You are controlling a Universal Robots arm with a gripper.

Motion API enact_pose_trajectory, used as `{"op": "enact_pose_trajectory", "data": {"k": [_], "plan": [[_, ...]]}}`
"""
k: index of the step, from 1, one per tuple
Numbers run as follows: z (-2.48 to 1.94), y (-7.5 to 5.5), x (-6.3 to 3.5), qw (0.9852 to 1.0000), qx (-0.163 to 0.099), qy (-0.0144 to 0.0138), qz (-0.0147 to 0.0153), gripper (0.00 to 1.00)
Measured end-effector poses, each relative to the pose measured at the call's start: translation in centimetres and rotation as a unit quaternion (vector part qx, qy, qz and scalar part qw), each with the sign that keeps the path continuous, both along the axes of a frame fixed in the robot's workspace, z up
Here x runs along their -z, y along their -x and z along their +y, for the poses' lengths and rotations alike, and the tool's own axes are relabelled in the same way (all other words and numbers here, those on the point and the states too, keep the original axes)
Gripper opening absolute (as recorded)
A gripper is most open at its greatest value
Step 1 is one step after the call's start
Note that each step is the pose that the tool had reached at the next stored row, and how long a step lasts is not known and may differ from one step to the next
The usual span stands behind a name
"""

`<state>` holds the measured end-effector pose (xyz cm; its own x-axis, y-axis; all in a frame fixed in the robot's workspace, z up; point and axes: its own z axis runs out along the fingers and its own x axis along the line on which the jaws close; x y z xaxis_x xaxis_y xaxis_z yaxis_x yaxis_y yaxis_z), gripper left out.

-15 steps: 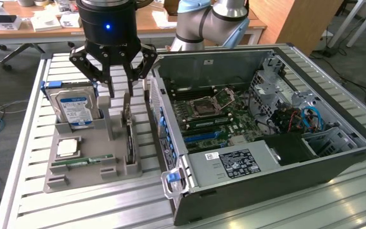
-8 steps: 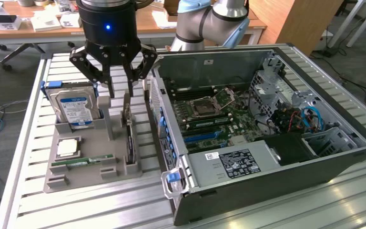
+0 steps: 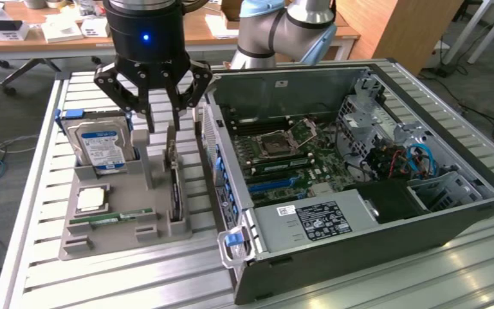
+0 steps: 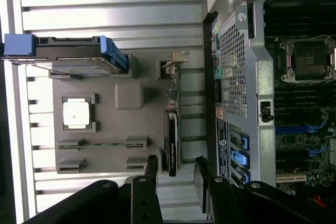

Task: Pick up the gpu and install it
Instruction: 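Pick up the gpu and move the gpu toward the slot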

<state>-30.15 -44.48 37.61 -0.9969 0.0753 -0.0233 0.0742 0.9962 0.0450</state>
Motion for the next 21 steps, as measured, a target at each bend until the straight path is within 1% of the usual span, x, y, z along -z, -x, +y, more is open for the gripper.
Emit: {"op": "enact_pose_trajectory", "data": {"k": [21], "plan": [[0.0, 0.0, 0.39, 1.0, 0.0, 0.0, 0.0, 0.41]]}}
